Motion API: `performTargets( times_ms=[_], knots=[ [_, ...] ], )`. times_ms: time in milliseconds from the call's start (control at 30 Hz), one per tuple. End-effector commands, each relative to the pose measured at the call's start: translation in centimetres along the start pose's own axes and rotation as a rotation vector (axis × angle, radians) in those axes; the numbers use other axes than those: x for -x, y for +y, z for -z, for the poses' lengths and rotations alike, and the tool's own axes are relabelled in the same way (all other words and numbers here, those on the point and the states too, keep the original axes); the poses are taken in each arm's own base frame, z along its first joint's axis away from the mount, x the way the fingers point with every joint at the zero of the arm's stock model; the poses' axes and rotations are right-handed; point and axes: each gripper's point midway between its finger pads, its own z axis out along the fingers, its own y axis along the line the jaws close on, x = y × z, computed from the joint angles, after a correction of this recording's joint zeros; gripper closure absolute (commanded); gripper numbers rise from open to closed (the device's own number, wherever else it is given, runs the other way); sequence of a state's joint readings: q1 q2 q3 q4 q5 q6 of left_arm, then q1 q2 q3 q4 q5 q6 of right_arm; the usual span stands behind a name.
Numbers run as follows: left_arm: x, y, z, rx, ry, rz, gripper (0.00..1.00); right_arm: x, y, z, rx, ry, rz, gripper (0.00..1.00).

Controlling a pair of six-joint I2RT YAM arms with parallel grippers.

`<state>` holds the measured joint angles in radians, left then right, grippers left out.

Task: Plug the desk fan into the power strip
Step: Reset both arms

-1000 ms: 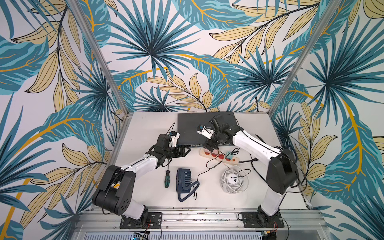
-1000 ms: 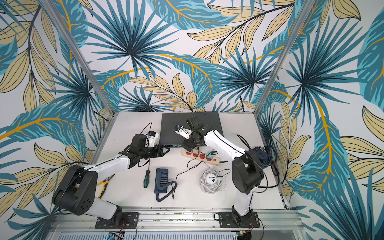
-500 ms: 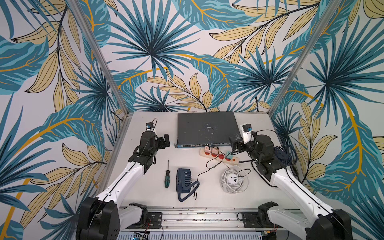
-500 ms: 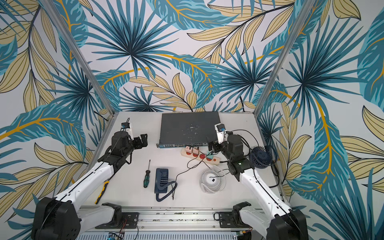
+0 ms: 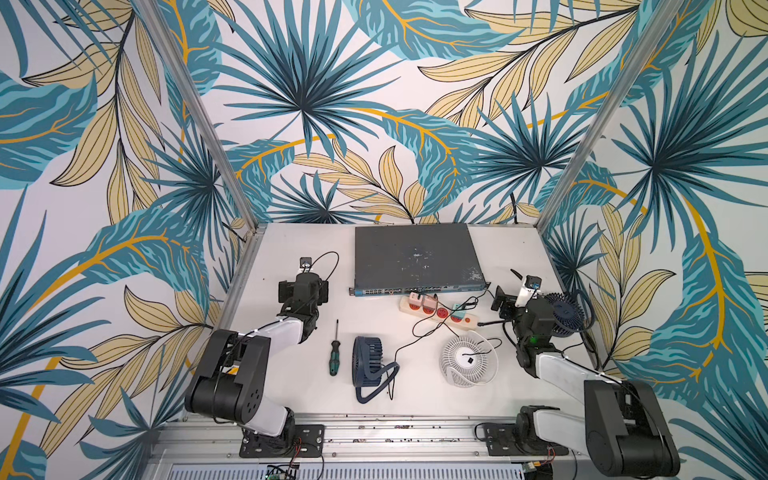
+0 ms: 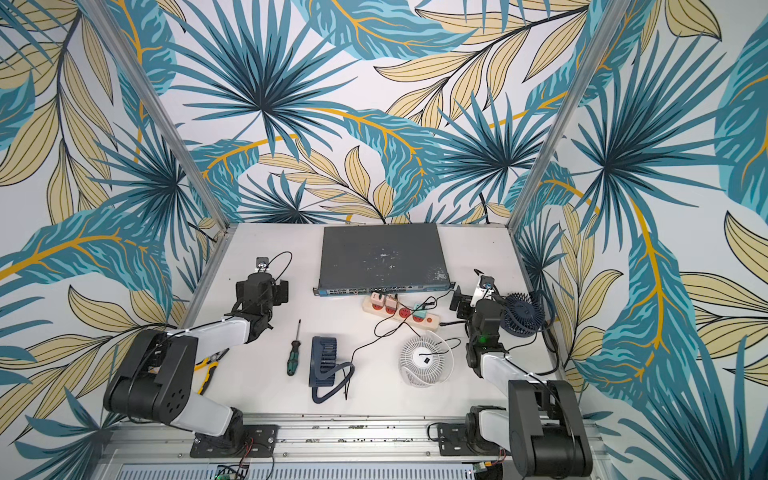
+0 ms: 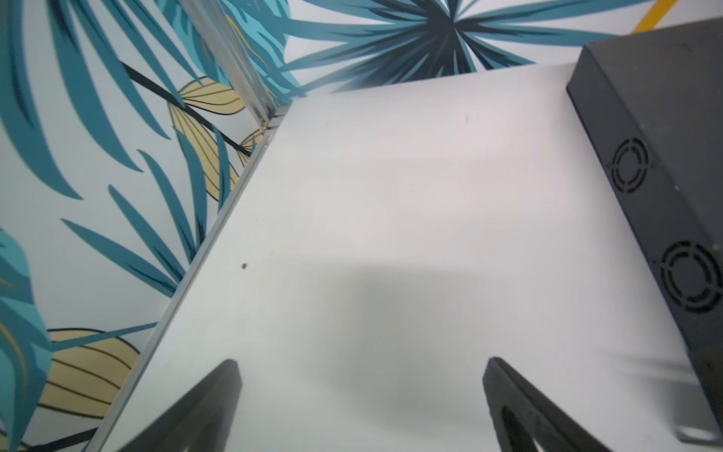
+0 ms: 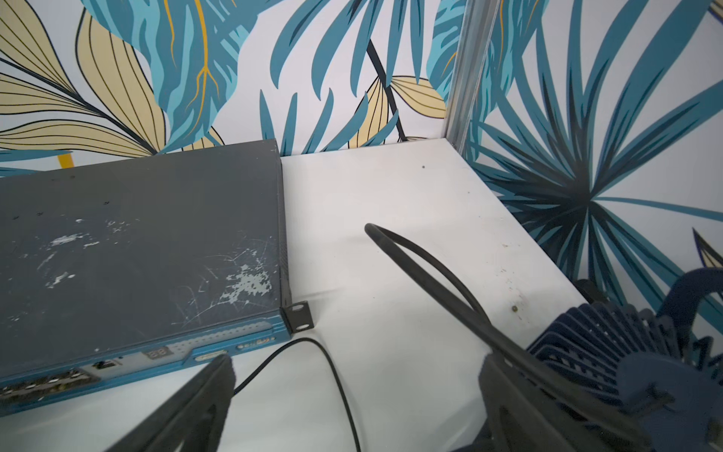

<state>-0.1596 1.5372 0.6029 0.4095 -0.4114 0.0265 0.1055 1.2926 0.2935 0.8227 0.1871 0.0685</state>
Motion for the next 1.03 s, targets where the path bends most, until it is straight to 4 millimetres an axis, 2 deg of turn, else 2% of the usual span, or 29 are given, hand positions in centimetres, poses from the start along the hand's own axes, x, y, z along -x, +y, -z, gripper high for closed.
performTargets(
  times_ms=[0, 100, 133, 233, 300, 333, 1000],
  knots=[
    [2.3, -0.9, 0.9, -0.135, -0.146, -0.005, 0.00, 2.4, -0.7, 0.0, -0.017, -0.141, 0.003, 0.00],
    [1.0, -1.5, 1.9, -0.272, -0.254, 0.027, 0.00, 2.9, -0.7, -0.1, 0.010, -0.178, 0.027, 0.00],
    [1.2, -1.6, 2.1, -0.279, -0.286, 0.034, 0.00, 2.8, -0.7, -0.1, 0.024, -0.193, 0.031, 0.00],
    [1.0, -1.0, 1.6, -0.252, -0.239, 0.048, 0.00, 1.4, -0.4, -0.4, 0.084, -0.194, 0.030, 0.00],
    [0.7, -0.8, 1.4, -0.238, -0.207, 0.053, 0.00, 1.8, -0.1, -0.4, 0.106, -0.217, 0.038, 0.00],
    [1.0, -0.7, 1.5, -0.235, -0.229, 0.056, 0.00, 1.4, 0.0, -0.6, 0.111, -0.191, 0.039, 0.00],
    [1.0, -0.7, 1.5, -0.239, -0.219, 0.054, 0.00, 1.4, -0.2, -0.6, 0.101, -0.194, 0.036, 0.00]
  ],
)
